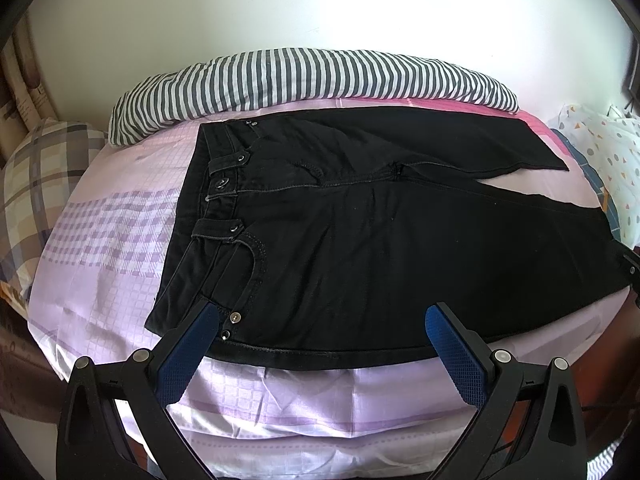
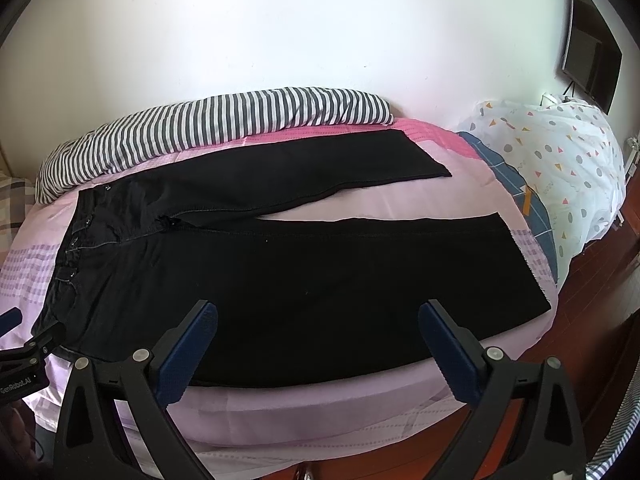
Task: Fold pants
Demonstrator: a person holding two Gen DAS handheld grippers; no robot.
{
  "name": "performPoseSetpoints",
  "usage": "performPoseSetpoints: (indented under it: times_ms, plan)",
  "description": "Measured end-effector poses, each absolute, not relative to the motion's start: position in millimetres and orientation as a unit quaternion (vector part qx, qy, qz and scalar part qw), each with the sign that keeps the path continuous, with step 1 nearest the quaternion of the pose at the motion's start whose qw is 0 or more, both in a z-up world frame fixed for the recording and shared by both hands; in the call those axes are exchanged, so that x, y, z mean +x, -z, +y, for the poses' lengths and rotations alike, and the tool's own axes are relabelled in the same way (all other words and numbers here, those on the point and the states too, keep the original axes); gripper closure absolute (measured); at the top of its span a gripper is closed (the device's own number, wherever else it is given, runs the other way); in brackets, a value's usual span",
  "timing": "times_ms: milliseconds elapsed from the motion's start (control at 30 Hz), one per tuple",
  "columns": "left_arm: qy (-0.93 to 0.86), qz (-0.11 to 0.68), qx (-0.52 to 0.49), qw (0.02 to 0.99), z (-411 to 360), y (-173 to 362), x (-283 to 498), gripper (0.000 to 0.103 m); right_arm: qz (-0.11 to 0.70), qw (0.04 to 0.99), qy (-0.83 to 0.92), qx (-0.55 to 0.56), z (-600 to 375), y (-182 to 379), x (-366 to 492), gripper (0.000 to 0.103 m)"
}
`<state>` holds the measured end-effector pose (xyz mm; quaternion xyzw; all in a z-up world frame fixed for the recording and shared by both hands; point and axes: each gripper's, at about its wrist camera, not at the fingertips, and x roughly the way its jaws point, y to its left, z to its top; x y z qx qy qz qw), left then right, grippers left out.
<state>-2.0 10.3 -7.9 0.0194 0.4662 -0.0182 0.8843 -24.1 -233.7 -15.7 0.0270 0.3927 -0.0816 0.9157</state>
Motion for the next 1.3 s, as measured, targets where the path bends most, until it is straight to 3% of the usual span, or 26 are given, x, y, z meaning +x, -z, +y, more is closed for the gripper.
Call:
performPoseSetpoints:
  times_ms: [533, 667, 900, 967, 1033, 1300]
  plan:
    - [0.020, 0.445, -0.013, 0.895, 37, 1, 19, 0.002, 0.388, 0.919, 0.057, 0.041, -237, 13, -14, 0.004]
    - [0.019, 0.448, -0.047, 0.893, 67, -3, 46, 0.020, 0.382, 0.922, 0.055, 0.038, -238, 10, -3, 0.004]
    - [0.033, 0.442, -0.109, 0.890, 126, -11, 98, 0.042, 0.383, 0.922, 0.037, 0.053, -238, 9, 26, 0.004]
    - [0.043, 0.448, -0.144, 0.882, 148, -9, 123, 0.056, 0.384, 0.921, 0.034, 0.053, -235, 10, 37, 0.004]
    - [0.044, 0.450, -0.161, 0.877, 165, -7, 146, 0.061, 0.387, 0.920, 0.028, 0.051, -231, 10, 49, 0.004]
    - [0.071, 0.462, -0.240, 0.851, 212, 16, 226, 0.063, 0.404, 0.914, 0.010, 0.030, -203, 17, 101, 0.004]
